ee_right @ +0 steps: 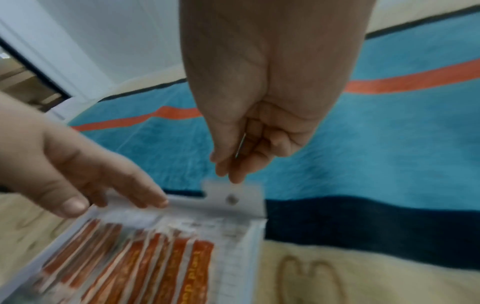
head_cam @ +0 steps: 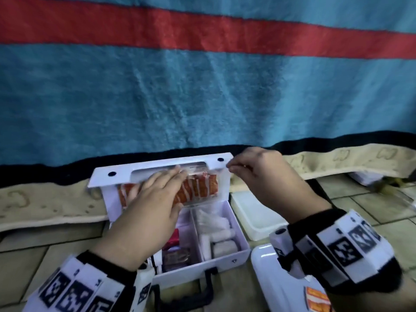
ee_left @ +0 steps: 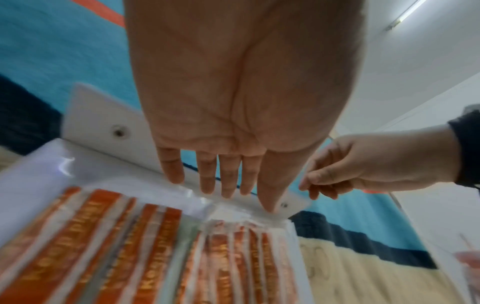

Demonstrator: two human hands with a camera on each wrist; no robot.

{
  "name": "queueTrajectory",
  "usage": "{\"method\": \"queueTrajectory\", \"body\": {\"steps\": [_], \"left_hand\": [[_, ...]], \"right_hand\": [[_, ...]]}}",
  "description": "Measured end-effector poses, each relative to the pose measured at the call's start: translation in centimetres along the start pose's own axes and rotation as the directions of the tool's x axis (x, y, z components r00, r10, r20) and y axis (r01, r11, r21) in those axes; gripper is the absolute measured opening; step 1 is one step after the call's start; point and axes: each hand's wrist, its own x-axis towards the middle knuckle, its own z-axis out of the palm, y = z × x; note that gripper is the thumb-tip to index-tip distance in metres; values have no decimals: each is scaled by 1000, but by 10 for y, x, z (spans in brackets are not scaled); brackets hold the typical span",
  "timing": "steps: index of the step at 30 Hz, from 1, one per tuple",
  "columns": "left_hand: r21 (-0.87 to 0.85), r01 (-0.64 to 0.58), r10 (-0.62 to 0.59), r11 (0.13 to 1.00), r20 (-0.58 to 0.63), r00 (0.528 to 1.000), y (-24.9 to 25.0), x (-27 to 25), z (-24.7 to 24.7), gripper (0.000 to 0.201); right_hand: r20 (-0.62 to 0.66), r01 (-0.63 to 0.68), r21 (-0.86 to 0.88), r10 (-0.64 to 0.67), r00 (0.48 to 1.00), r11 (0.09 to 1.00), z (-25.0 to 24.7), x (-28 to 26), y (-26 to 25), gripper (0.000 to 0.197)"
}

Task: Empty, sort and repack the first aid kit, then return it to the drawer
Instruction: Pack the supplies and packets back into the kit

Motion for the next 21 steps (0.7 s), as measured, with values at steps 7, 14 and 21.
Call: {"method": "queueTrajectory", "body": {"steps": [7, 14, 21], "left_hand": [[-19, -145, 145, 989, 237, 961, 40, -14, 25, 42], [84, -185, 118, 979, 508, 853, 61, -25, 52, 41], [232, -300, 140, 925, 527, 839, 68, -24, 52, 47]], "right_hand": [[272, -342, -301, 424, 864, 890, -38, -116, 66, 11], [419, -443, -426, 606, 676, 789, 4, -202, 83, 25], [341, -494, -410, 631, 697, 767, 17, -205, 73, 32]]}}
